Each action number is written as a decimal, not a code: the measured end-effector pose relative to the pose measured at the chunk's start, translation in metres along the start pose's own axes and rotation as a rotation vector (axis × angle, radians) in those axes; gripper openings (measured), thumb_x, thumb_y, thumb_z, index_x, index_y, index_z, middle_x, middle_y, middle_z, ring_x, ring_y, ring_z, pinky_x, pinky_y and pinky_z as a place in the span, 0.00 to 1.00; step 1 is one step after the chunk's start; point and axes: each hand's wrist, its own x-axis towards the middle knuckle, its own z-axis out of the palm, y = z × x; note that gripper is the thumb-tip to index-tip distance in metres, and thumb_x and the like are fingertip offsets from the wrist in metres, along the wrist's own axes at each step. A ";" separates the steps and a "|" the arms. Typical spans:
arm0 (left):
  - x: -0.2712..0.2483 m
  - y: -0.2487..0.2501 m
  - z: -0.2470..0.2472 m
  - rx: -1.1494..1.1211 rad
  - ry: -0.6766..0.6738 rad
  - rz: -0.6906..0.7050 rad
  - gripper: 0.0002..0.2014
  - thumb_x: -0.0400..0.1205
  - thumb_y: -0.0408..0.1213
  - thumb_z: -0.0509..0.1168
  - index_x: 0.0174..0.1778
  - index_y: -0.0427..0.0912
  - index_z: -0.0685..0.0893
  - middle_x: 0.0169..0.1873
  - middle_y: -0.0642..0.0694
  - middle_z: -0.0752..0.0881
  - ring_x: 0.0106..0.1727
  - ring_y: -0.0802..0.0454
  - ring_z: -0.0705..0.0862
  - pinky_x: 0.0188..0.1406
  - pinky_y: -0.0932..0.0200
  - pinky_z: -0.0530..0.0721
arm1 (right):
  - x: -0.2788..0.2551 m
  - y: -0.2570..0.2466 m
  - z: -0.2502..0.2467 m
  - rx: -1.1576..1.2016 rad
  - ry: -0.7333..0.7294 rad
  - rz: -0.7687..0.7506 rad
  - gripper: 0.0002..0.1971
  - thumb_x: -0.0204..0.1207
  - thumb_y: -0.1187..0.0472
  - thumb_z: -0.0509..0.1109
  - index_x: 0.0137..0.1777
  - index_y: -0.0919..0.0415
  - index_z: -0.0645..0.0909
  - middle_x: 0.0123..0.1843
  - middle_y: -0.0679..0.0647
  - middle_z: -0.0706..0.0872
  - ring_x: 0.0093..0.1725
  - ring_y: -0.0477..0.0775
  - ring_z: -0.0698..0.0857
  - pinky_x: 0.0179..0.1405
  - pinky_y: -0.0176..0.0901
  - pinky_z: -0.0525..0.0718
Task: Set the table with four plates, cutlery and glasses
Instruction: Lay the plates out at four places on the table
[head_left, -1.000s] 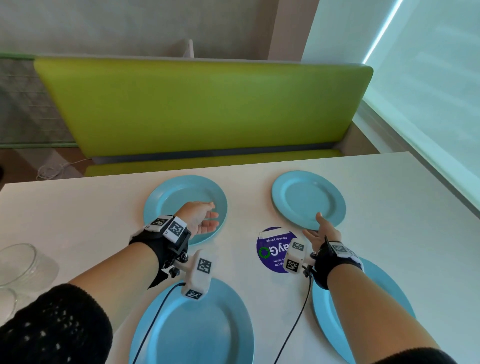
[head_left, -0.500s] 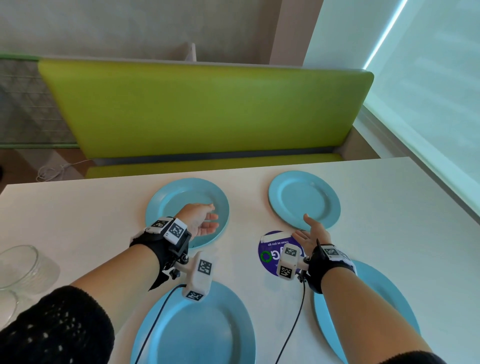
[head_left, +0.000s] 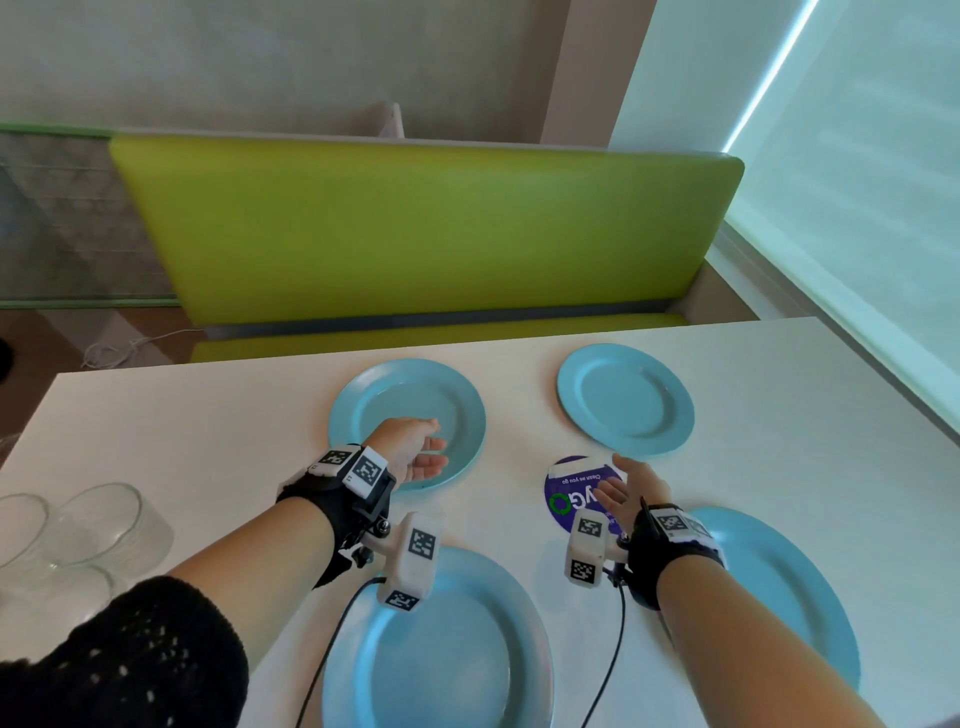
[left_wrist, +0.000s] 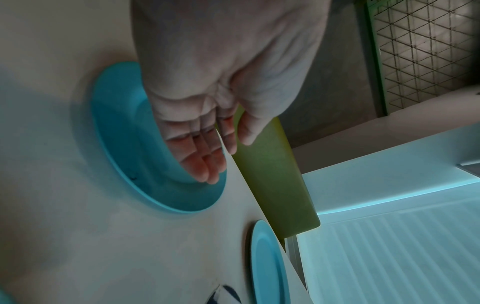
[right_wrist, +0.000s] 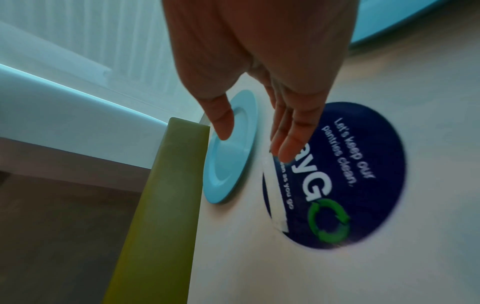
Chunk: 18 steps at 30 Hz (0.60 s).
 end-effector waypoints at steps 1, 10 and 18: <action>-0.004 -0.003 -0.003 0.012 -0.013 0.005 0.10 0.86 0.36 0.58 0.61 0.37 0.75 0.39 0.44 0.81 0.33 0.49 0.82 0.25 0.61 0.83 | -0.007 0.007 -0.001 -0.015 -0.008 -0.002 0.24 0.79 0.65 0.66 0.73 0.72 0.67 0.70 0.70 0.75 0.57 0.64 0.81 0.55 0.49 0.80; -0.062 -0.062 -0.068 0.177 -0.189 0.052 0.05 0.86 0.36 0.56 0.55 0.41 0.72 0.35 0.45 0.79 0.29 0.51 0.78 0.15 0.67 0.79 | -0.117 0.105 0.007 -0.102 -0.027 -0.022 0.08 0.81 0.66 0.62 0.39 0.64 0.73 0.36 0.58 0.76 0.30 0.53 0.73 0.30 0.42 0.76; -0.133 -0.132 -0.163 0.487 -0.267 0.121 0.04 0.84 0.36 0.57 0.50 0.40 0.75 0.36 0.45 0.80 0.29 0.52 0.76 0.30 0.60 0.78 | -0.226 0.203 0.031 -0.094 -0.064 -0.035 0.10 0.82 0.65 0.61 0.38 0.60 0.74 0.37 0.56 0.78 0.31 0.52 0.74 0.29 0.41 0.73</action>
